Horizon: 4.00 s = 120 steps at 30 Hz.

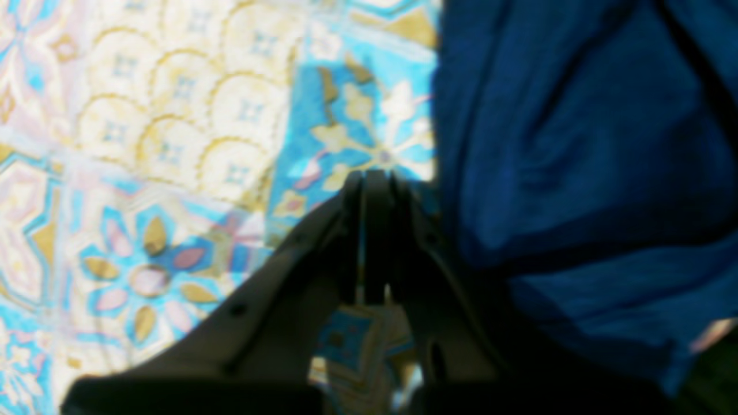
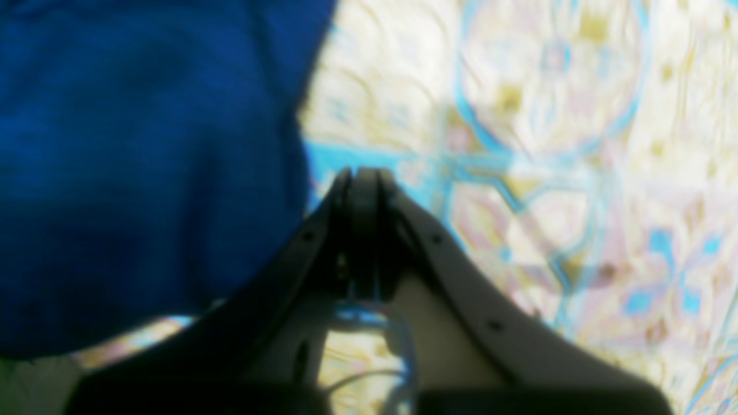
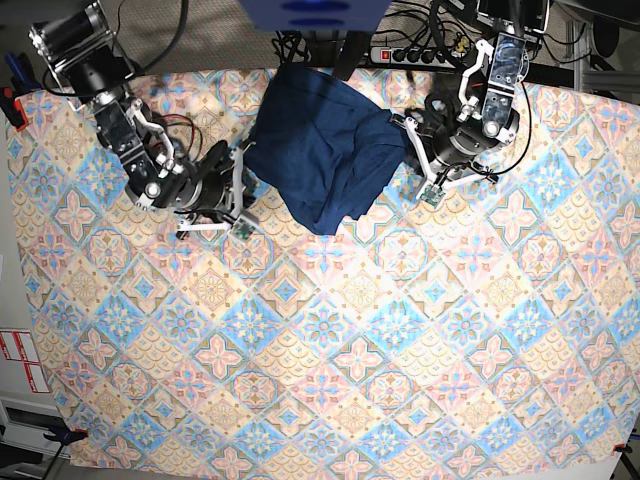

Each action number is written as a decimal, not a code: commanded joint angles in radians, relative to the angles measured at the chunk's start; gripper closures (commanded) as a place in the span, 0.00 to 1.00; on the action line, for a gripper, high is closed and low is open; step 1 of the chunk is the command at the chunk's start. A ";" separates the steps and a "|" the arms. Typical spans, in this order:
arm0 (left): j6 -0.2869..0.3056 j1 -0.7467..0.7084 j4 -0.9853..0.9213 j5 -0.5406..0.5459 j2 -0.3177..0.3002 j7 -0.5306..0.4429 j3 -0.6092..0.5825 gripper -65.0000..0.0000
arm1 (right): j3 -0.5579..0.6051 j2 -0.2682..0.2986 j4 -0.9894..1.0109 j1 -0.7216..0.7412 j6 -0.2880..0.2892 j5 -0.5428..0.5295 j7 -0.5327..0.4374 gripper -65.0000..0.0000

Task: Fold the T-shirt properly
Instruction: 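Release the left gripper and grasp the bundle with the right gripper, then drag the bundle with the right gripper away from the left gripper, then press and flatten the bundle with the right gripper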

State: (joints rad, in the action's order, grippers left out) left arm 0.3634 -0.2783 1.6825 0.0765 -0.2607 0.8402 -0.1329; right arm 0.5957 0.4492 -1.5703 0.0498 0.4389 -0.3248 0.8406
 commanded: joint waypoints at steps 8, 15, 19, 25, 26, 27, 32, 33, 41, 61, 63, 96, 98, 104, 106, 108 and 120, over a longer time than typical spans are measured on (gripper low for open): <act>-0.005 -0.019 0.035 0.001 0.031 -0.012 0.189 1.00 | 0.000 0.007 -0.287 -0.100 0.004 -0.015 -0.024 1.00; -0.004 -0.019 0.135 0.067 0.159 -0.008 0.467 1.00 | 0.181 -0.033 -0.296 -0.086 0.004 -0.015 -0.024 1.00; -0.004 -0.019 0.173 0.113 0.220 -0.006 0.542 1.00 | 0.321 -0.062 -0.258 -0.001 0.004 -0.013 -0.024 1.00; -0.004 -0.039 0.173 0.131 0.231 -0.006 0.543 1.00 | 0.427 -0.155 -0.054 0.095 0.004 -0.012 -0.025 1.00; -0.004 -0.040 0.173 0.139 0.232 -0.006 0.543 1.00 | 0.433 -0.172 -0.011 0.103 0.004 -0.010 -0.025 1.00; -0.004 -0.042 0.173 0.147 0.232 -0.006 0.543 1.00 | 0.433 -0.186 0.026 0.111 0.004 -0.010 -0.028 1.00; -0.004 -0.069 0.173 0.199 0.229 -0.006 0.545 1.00 | 0.433 -0.250 0.173 0.173 0.004 -0.009 -0.033 1.00; -0.004 -0.072 0.173 0.207 0.228 -0.006 0.545 1.00 | 0.433 -0.270 0.187 0.186 0.004 -0.009 -0.033 1.00; -0.004 -0.082 0.173 0.216 0.231 -0.006 0.545 1.00 | 0.409 -0.344 0.255 0.285 0.004 -0.009 -0.034 1.00; -0.004 -0.074 0.172 0.216 0.231 -0.008 0.545 1.00 | 0.287 -0.232 -0.094 0.057 0.004 -0.012 0.070 1.00; -0.004 -0.074 0.170 0.216 0.232 -0.008 0.545 1.00 | 0.287 -0.232 -0.091 0.046 0.004 -0.010 0.069 1.00; -0.004 -0.077 0.169 0.216 0.232 -0.009 0.545 1.00 | 0.424 -0.240 0.390 0.207 0.004 -0.007 -0.129 1.00; -0.004 -0.078 0.169 0.216 0.232 -0.009 0.545 1.00 | 0.355 -0.235 0.405 0.207 0.004 -0.007 -0.139 1.00; -0.004 -0.078 0.169 0.216 0.232 -0.009 0.545 1.00 | 0.189 -0.168 0.413 0.209 0.004 -0.007 -0.139 1.00; -0.004 -0.077 0.169 0.216 0.232 -0.009 0.545 1.00 | 0.157 -0.145 0.413 0.212 0.004 -0.007 -0.139 1.00; -0.004 -0.075 0.169 0.216 0.232 -0.009 0.545 1.00 | 0.125 -0.135 0.413 0.224 0.004 -0.007 -0.139 1.00; -0.004 -0.074 0.169 0.216 0.232 -0.009 0.545 1.00 | 0.100 -0.131 0.255 0.203 0.004 -0.010 -0.086 1.00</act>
State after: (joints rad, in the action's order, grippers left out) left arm 0.3565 -0.3573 1.8355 0.2848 -0.0238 0.8486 0.4103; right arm 0.7033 0.3145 -1.2995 0.2367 0.4397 -0.3229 0.7654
